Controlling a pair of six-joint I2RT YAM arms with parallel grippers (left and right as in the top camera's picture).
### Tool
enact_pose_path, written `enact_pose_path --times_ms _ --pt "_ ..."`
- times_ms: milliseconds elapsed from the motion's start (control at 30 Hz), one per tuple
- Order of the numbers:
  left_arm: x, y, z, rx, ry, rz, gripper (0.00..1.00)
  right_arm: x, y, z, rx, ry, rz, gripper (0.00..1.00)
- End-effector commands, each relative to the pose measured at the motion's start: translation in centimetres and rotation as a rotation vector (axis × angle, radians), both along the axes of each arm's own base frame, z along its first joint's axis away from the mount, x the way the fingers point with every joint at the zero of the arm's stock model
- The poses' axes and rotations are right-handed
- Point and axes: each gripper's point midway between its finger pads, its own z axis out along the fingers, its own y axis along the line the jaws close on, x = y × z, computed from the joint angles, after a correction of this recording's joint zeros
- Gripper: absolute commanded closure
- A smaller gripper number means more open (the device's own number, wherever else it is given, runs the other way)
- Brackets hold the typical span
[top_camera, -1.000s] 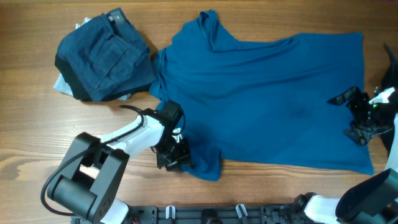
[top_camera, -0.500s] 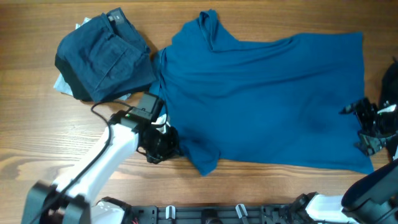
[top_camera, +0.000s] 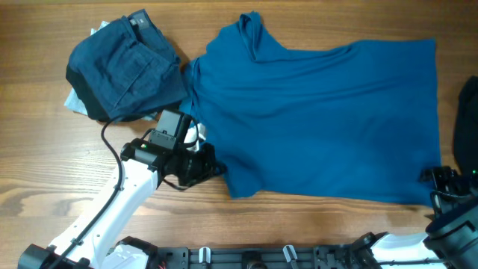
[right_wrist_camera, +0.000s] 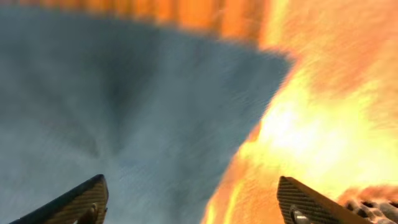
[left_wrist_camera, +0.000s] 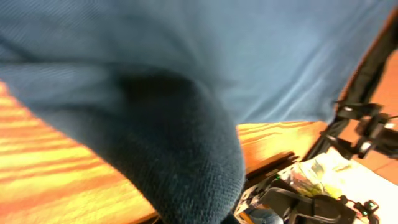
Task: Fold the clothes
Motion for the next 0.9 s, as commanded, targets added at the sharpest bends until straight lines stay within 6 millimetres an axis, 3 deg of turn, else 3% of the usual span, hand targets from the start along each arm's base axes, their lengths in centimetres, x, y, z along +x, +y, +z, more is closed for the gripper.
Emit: enact_pose_path --times_ms 0,200,233,300,333,433,600,700,867 --pt "0.2 -0.5 0.8 -0.045 -0.012 -0.005 0.96 -2.2 -1.1 -0.8 -0.065 0.089 -0.068 0.19" --pt "0.8 -0.7 1.7 -0.052 -0.032 -0.006 0.96 -1.9 -1.2 -2.6 -0.102 0.047 -0.090 0.48" --pt "0.8 -0.7 1.8 -0.053 -0.034 -0.006 0.96 -1.8 -1.1 -2.7 -0.100 0.044 -0.090 0.57" --pt "0.9 -0.8 1.9 -0.054 -0.037 -0.006 0.96 -1.7 -1.3 -2.6 -0.106 0.041 -0.086 0.89" --pt "0.9 -0.8 2.0 -0.054 -0.038 -0.006 0.96 -1.6 -1.5 -2.4 -0.108 0.040 -0.085 0.96" --pt "0.6 -0.6 2.2 -0.054 -0.037 -0.006 0.96 -1.1 -2.2 -0.9 -0.110 0.033 -0.067 0.96" --pt "-0.5 -0.3 3.1 -0.054 -0.038 -0.007 0.96 0.2 -3.2 4.1 -0.133 -0.023 -0.051 0.95" --pt "-1.1 0.0 4.1 -0.062 -0.059 -0.006 0.96 2.7 -2.3 7.0 -0.123 -0.196 0.020 0.96" --pt "-0.8 0.7 4.9 -0.034 -0.130 0.013 0.96 5.5 -1.1 9.1 -0.112 -0.367 0.058 0.96"
